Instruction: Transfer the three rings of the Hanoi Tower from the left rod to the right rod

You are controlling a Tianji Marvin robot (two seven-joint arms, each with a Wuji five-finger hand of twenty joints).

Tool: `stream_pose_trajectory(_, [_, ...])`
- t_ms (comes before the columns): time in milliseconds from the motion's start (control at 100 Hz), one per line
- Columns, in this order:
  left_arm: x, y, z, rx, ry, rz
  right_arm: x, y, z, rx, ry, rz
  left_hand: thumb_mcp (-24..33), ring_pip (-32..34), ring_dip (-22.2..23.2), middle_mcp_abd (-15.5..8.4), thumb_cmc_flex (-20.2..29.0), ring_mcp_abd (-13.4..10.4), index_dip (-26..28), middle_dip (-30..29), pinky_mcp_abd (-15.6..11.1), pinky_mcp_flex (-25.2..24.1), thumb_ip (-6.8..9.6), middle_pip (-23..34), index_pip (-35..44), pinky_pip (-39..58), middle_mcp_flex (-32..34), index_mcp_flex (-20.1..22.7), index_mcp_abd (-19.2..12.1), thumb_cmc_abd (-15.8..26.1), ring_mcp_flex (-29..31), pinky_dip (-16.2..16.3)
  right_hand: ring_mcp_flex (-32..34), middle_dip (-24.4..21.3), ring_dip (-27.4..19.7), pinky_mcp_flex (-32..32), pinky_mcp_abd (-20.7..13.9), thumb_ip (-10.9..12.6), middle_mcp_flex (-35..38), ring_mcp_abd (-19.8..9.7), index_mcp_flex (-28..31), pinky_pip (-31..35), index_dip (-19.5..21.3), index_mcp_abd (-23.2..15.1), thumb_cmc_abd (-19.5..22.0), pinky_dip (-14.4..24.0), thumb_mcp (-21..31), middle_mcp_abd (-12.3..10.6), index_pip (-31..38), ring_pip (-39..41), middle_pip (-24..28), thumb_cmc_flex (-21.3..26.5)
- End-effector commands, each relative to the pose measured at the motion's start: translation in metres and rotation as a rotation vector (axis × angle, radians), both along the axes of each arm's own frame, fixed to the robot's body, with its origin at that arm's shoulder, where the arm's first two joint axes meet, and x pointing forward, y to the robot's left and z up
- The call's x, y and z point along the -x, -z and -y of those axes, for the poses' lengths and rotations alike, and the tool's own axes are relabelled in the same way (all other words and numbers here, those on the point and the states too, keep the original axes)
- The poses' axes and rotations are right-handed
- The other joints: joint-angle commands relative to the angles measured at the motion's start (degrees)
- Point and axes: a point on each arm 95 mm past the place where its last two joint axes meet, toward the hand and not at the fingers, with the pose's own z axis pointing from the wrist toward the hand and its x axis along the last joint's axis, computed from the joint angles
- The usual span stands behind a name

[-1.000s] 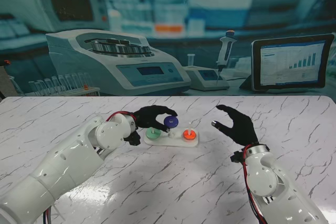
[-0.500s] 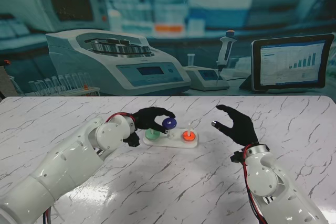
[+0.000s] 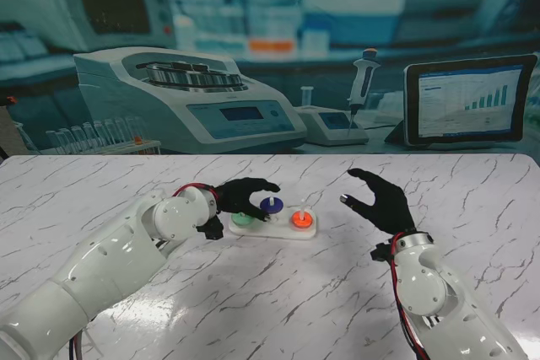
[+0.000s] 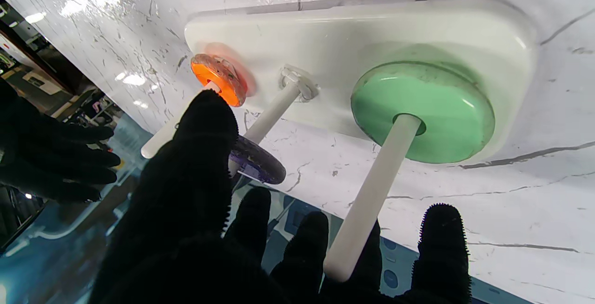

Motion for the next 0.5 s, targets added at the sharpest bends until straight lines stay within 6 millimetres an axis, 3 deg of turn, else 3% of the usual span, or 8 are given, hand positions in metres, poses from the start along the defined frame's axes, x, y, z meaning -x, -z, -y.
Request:
stream_pose_trajectory(0, [-0.0001,-0.002,0.0028,0.008,0.032,0.01,0.0023,0.002,-0.0044,-0.011,-0.003,-0.003,2.63,-0.92,-0.54,1.89,-0.45,0.48,-2.48,-1.1,0.46,-1.13,0.16,-1.02,-2.06,-2.02,-3.92,-3.2,2.96,-2.11,-2.22,-0.92,1.0,-0.2,0.71,-0.77,-0.55,0.93,0.18,0.12,1.72,-0.57,-0.22,0.34,0.54,0.65,-0.69,-0.04,0.83,0.79,0.38,0.18])
stream_pose_trajectory(70, [-0.001,-0.0013,0.0027,0.014,0.038,0.022,0.0023,0.0021,-0.0044,-0.011,-0.003,-0.004,5.45,-0.7,-0.52,2.38,3.48,0.32,-3.38,-1.19,0.09,-0.71,0.74,-1.04,-2.86,-1.9,-4.59,-4.94,3.74,-0.97,-1.94,-0.92,0.94,-0.22,0.67,-0.8,-0.46,0.93,0.17,0.26,1.61,-0.6,-0.23,0.38,0.58,0.64,-0.74,0.04,0.79,0.69,0.31,0.27])
stream_pose_trajectory(240, [-0.0023,-0.0002,0.0039,0.022,0.031,0.052,0.0022,0.0022,-0.0043,-0.011,-0.002,-0.004,11.28,0.29,-0.24,1.69,11.29,0.3,-4.29,-0.85,-0.06,0.79,1.64,0.17,-2.45,-0.61,-2.69,-4.03,3.26,2.62,-0.2,-0.64,1.02,-0.23,0.65,-0.84,-0.33,0.96,0.2,0.24,1.77,-0.64,-0.2,0.44,0.58,0.61,-0.83,0.1,0.87,0.59,0.21,0.42])
stream_pose_trajectory(370, [-0.0025,0.0002,0.0045,0.034,0.019,0.06,0.0022,0.0023,-0.0042,-0.011,-0.001,-0.004,11.08,0.55,-0.19,1.52,10.24,0.13,-4.88,-0.79,0.03,0.61,0.72,0.44,-2.12,0.06,-2.39,-3.92,2.73,3.45,-0.05,-0.64,1.11,-0.21,0.66,-0.8,-0.38,0.96,0.26,0.16,1.76,-0.63,-0.19,0.29,0.61,0.61,-0.91,-0.06,0.88,0.57,0.19,0.35])
stream_pose_trajectory(450, [-0.0022,-0.0007,0.0037,0.045,0.008,0.065,0.0021,0.0022,-0.0042,-0.011,-0.001,-0.004,9.03,0.51,-0.2,1.29,7.99,0.1,-5.14,-0.78,0.1,0.19,-0.08,0.46,-1.97,0.19,-2.34,-4.08,2.55,3.4,-0.28,-0.73,1.18,-0.18,0.68,-0.7,-0.47,0.96,0.34,0.06,1.83,-0.59,-0.18,0.15,0.58,0.61,-0.94,-0.15,0.91,0.59,0.25,0.3])
stream_pose_trajectory(490, [-0.0018,-0.0019,0.0031,0.052,0.003,0.067,0.0021,0.0023,-0.0041,-0.011,0.0,-0.003,5.79,0.54,-0.13,1.24,9.1,0.11,-5.83,-0.71,0.16,-0.03,-0.23,0.44,-1.35,0.63,-2.19,-4.12,2.44,4.04,-0.34,-1.09,1.22,-0.16,0.7,-0.67,-0.5,0.96,0.39,0.06,1.82,-0.57,-0.18,0.12,0.54,0.62,-0.94,-0.22,0.91,0.61,0.29,0.28])
